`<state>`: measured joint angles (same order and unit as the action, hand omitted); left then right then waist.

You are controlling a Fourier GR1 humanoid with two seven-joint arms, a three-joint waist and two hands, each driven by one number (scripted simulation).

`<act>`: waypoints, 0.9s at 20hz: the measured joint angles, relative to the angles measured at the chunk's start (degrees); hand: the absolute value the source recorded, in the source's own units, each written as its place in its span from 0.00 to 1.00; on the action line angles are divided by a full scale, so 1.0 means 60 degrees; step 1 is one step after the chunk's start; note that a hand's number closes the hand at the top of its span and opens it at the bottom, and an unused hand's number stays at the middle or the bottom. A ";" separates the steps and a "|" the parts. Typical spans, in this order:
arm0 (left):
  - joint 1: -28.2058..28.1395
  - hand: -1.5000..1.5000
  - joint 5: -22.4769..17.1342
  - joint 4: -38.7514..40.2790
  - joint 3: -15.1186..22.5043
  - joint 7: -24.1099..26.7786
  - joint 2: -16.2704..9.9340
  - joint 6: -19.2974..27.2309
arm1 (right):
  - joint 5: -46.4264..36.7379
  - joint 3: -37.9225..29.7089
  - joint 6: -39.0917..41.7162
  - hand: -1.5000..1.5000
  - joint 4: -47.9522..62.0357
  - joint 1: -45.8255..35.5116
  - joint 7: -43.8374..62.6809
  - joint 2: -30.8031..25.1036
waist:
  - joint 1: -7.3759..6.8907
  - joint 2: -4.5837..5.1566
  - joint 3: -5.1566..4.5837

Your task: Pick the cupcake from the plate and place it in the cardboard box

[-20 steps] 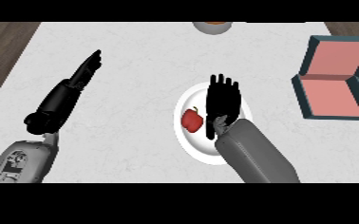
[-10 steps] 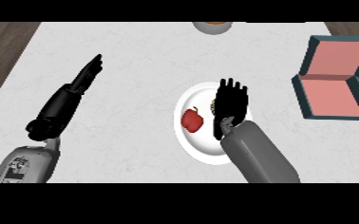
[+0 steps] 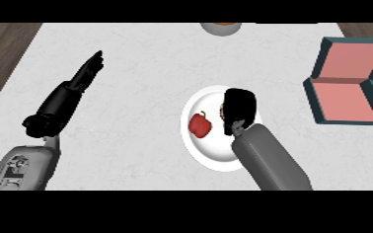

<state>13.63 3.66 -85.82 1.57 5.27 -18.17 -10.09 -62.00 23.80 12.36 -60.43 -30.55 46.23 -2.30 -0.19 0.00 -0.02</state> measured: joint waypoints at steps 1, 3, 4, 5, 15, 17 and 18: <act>-0.0201 0.50 0.0090 -0.0051 0.0065 0.0124 0.0072 0.0050 | -0.0173 0.0112 -0.0320 1.00 -0.0027 0.0180 -0.0206 -0.0122 | -0.0007 -0.0018 -0.0005; -0.0182 0.50 0.0128 -0.0265 0.0075 -0.0107 0.0148 0.0024 | -0.0432 0.0125 -0.0496 1.00 0.0085 0.0073 -0.0454 -0.0175 | -0.0012 -0.0019 -0.0005; -0.0176 0.50 0.0122 -0.0336 0.0042 -0.0197 0.0151 -0.0011 | -0.0582 0.0146 -0.0648 1.00 0.0215 -0.0007 -0.0563 -0.0143 | -0.0016 -0.0020 -0.0006; -0.0143 0.50 0.0146 -0.0348 0.0022 -0.0267 0.0186 -0.0020 | -0.0680 0.0098 -0.0744 1.00 0.0356 -0.0099 -0.0745 -0.0176 | -0.0018 -0.0019 -0.0005; -0.0246 0.50 0.0211 -0.0458 -0.0033 -0.0304 0.0278 -0.0128 | -0.0643 0.2194 -0.1297 1.00 -0.0894 0.0466 -0.4791 -0.0155 | -0.0024 -0.0073 0.0026; -0.0231 0.50 0.0206 -0.0449 -0.0034 -0.0318 0.0297 -0.0120 | -0.0360 0.2880 -0.1381 1.00 -0.1488 0.0749 -0.6177 -0.0288 | 0.0007 -0.0099 0.0041; -0.0237 0.50 0.0199 -0.0449 -0.0053 -0.0323 0.0294 -0.0113 | -0.0229 0.3190 -0.1460 1.00 -0.1825 0.0922 -0.6832 -0.0444 | 0.0052 -0.0120 0.0045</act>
<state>12.21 4.86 -88.51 1.25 3.33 -16.41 -10.77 -63.38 42.94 3.61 -71.38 -25.02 5.24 -4.97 0.12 -0.72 0.25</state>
